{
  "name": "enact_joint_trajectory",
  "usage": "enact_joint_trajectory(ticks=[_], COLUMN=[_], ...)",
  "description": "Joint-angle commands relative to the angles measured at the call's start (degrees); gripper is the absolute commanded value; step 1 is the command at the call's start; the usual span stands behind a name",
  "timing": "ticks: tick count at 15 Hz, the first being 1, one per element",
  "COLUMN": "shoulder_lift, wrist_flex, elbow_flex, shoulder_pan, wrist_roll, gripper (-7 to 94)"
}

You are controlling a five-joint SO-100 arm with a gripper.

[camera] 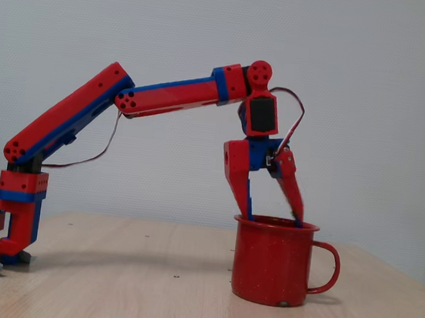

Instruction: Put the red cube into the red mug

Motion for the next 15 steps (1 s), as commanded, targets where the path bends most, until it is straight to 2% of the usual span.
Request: enact_joint_trajectory(ticks=[1, 8, 11, 15], shoulder_lift=[10.81, 18.11, 26.89, 42.54], wrist_flex=[0.97, -2.46, -3.34, -5.10], elbow_flex=[-0.35, 3.78, 9.76, 22.15], shoulder_pan=[-0.26, 2.29, 4.39, 6.06], wrist_roll=[-0.70, -3.52, -5.80, -8.44], gripper=[44, 45, 45, 40])
